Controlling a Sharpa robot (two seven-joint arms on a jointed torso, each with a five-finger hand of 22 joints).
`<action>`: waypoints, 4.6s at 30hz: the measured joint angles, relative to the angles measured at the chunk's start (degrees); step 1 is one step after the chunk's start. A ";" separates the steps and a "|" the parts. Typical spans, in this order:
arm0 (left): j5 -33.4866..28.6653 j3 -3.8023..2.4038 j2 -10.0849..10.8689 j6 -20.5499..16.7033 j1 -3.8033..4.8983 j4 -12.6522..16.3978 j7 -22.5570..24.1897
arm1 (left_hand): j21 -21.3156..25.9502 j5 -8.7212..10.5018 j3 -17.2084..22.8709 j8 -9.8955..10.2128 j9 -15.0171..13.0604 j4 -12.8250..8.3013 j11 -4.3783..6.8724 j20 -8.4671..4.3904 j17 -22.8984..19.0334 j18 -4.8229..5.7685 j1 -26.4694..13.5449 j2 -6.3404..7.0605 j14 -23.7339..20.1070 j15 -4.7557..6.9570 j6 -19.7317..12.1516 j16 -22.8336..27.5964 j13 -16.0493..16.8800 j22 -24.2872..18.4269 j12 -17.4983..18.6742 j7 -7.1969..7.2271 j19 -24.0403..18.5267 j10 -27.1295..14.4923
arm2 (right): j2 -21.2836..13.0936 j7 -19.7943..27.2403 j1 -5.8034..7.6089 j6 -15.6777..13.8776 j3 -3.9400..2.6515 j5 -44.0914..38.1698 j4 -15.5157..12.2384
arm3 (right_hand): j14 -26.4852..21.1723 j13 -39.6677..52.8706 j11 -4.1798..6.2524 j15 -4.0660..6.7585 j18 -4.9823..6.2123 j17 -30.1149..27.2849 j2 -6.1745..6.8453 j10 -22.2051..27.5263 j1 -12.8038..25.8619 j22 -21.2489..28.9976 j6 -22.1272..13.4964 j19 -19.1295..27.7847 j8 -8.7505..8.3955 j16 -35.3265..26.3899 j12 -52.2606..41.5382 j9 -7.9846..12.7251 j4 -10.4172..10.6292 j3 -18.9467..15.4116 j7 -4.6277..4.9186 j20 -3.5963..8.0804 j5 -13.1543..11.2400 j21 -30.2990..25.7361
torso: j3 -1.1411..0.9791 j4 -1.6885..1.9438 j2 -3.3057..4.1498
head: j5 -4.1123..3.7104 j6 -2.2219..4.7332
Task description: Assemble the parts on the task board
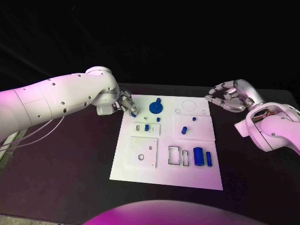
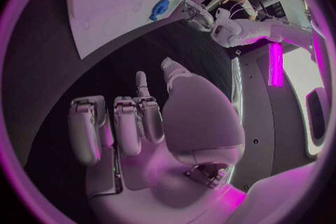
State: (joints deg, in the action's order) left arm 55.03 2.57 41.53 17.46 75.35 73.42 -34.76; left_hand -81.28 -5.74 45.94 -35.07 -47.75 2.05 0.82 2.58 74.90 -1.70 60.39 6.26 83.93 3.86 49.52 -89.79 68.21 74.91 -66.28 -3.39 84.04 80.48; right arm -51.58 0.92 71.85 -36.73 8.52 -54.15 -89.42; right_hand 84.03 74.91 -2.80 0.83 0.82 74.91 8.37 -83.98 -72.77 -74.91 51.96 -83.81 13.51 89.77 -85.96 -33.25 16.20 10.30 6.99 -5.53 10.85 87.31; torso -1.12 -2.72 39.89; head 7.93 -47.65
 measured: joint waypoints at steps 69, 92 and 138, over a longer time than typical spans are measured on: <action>8.41 -0.09 5.22 -6.91 -4.81 14.70 -2.09 | -0.54 -9.32 3.31 -6.51 -0.77 -2.54 1.12 0.00 0.00 0.00 -4.98 1.67 0.22 0.64 -0.08 0.00 0.04 0.03 -0.67 0.08 0.00 1.55 | -0.30 -0.07 -0.28 0.18 0.00 0.11 0.22 | 0.00 0.03 0.00 0.00 0.00 0.03 0.00 0.00 0.00 -0.01 0.00 -0.20 0.00 0.00 0.00 -0.31 0.00 0.00 0.00 0.20 0.00 -0.27 | 0.03 0.27 -0.30 | 0.10 -0.94; 8.71 -0.06 4.50 -5.95 -4.80 14.16 -2.47 | -0.76 -5.51 5.01 -7.66 -3.67 -4.25 1.43 -0.02 0.00 0.00 -8.47 2.28 0.01 0.84 0.05 0.00 -0.46 0.02 -0.67 -0.01 -0.02 1.86 | -0.31 -0.07 -0.29 0.21 0.00 0.12 0.22 | 0.00 0.02 0.00 0.00 0.00 0.01 0.00 0.00 0.00 0.01 0.00 -0.20 0.00 0.00 0.00 -0.32 0.00 0.00 0.00 0.20 0.00 -0.27 | -0.04 0.20 -0.32 | -0.05 -1.19; 7.78 -0.13 5.41 -8.56 -4.87 13.78 -2.12 | -0.75 2.72 -19.89 -9.45 -3.01 14.17 1.85 -1.26 0.00 -0.01 -8.87 6.78 0.01 1.65 3.42 0.00 -1.04 0.00 -0.91 2.58 0.00 1.83 | -0.59 0.19 -0.31 0.13 0.00 0.24 0.09 | 0.00 0.00 0.00 0.00 0.00 0.00 0.00 0.00 0.00 -0.01 0.00 -0.20 0.00 0.00 0.00 -0.45 0.00 0.00 0.00 0.20 0.00 -0.27 | -0.07 0.20 -0.32 | -0.29 -0.96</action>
State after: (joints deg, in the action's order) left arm 62.81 2.44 46.93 8.90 70.48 87.20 -36.89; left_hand -82.04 -3.01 26.06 -44.52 -50.76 16.22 2.66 1.32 74.90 -1.71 51.52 13.04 83.94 5.52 52.94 -89.79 67.17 74.91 -67.19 -0.81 84.05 82.31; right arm -52.17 1.11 71.54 -36.60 8.52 -53.91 -89.34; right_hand 84.03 74.91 -2.80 0.83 0.82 74.90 8.37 -83.98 -72.77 -74.92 51.96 -84.01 13.51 89.77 -85.96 -33.70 16.20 10.30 6.99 -5.33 10.85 87.04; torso -1.19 -2.52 39.57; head 7.64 -48.61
